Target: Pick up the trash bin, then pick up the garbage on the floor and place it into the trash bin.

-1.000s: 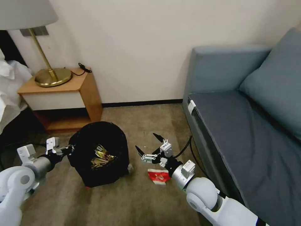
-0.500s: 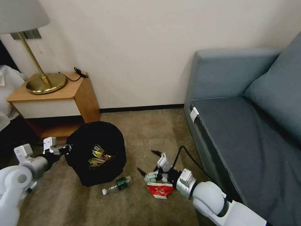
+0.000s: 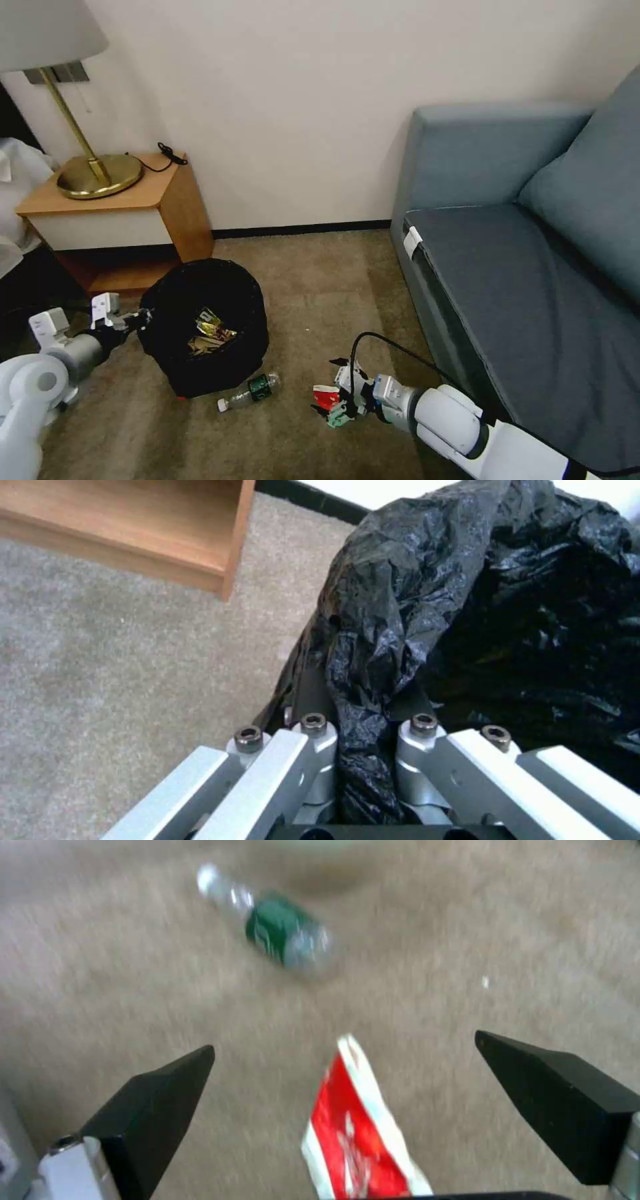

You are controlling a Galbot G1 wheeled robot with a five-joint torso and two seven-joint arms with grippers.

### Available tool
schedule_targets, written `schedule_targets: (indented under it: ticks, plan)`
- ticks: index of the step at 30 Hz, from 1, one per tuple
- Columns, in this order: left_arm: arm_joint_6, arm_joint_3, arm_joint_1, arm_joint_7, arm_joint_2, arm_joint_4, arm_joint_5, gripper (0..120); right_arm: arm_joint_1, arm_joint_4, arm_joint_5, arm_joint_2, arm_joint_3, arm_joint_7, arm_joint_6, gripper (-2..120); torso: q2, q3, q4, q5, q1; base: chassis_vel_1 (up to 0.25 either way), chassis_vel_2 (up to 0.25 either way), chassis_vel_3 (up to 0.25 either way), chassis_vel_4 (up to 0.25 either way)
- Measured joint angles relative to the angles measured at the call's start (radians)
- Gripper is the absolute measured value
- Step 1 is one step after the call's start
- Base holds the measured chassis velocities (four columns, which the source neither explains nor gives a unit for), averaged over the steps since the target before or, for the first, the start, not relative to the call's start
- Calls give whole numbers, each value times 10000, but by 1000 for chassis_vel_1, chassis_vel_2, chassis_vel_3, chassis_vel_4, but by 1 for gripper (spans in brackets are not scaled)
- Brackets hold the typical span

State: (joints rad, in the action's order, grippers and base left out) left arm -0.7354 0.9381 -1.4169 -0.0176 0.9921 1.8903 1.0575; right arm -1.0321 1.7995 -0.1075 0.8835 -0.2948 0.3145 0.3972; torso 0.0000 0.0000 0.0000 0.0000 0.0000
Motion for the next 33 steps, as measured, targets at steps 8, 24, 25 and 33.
schedule_targets:
  ticks: [8, 24, 25, 33]
  plan:
    - [0, 22, -14, 1, -35, 7, -13, 7, 222, -860, 476, 232, -310, 157, 76, 100, 0, 0, 1, 0, 0, 0, 0, 0, 0]
    - [0, -39, 30, -5, 67, 1, -87, 7, 579, -851, 774, 62, -822, 517, 1032, 100, 0, 1, -1, 0, 0, 0, 0, 0, 0]
    - [0, -39, 30, -5, 67, 1, -87, 7, 579, -851, 774, 62, -822, 517, 1032, 100, 0, 1, -1, 0, 0, 0, 0, 0, 0]
    - [0, 94, -2, -5, 34, 9, -52, 7, 1188, -1248, 577, 355, -1201, 491, 1849, 100, 0, 1, -1, -1, 1, 0, 0, 0, 0]
